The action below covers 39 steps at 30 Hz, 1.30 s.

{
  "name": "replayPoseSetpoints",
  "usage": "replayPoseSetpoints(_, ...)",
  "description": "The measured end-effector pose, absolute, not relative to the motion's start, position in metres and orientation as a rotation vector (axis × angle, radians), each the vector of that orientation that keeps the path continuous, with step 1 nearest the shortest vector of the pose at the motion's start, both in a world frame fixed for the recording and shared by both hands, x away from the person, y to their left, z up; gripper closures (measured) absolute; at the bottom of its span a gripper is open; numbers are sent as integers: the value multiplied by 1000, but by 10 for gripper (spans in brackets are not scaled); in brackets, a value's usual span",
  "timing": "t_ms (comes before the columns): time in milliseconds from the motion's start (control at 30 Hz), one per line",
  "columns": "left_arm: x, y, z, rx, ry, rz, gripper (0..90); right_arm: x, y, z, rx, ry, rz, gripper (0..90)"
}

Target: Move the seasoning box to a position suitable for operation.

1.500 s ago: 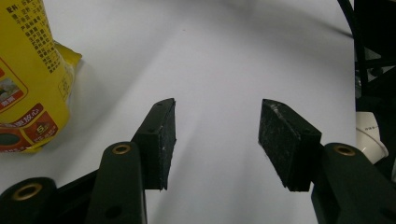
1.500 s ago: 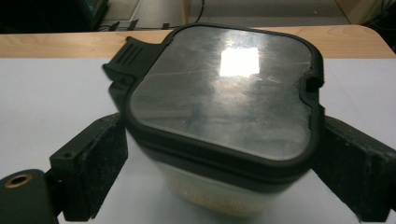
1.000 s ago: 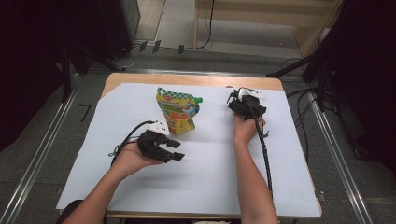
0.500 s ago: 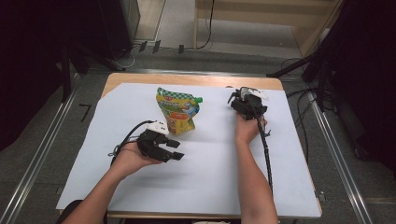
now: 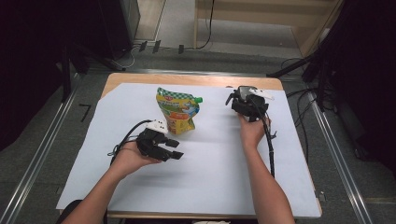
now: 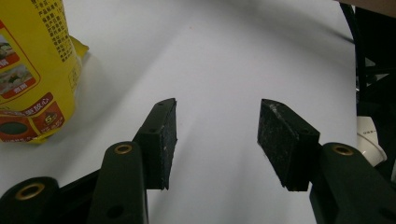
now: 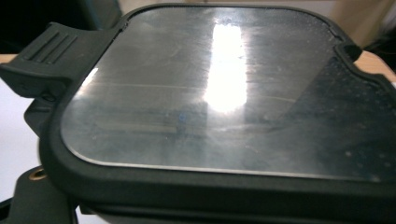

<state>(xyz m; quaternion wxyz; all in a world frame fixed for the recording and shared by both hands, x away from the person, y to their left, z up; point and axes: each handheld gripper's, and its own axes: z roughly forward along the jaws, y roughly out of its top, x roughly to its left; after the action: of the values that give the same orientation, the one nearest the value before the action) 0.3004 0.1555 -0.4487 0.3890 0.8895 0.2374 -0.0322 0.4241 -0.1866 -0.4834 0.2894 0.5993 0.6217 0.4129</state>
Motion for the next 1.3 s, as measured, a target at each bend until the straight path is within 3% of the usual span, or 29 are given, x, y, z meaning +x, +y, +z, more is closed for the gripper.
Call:
replayPoseSetpoints(567,302,156,-448,2201,697,-160,494,334,-183,-444,1368,1868,1277,155)
replayPoseSetpoints(933,303,157,-450,2199,685,-147,492,288,-187,-448,1330,1949,1298,156)
replayPoseSetpoints(1300,302,157,-449,2218,671,-99,431,274,-178,-463,1308,2019,1307,157)
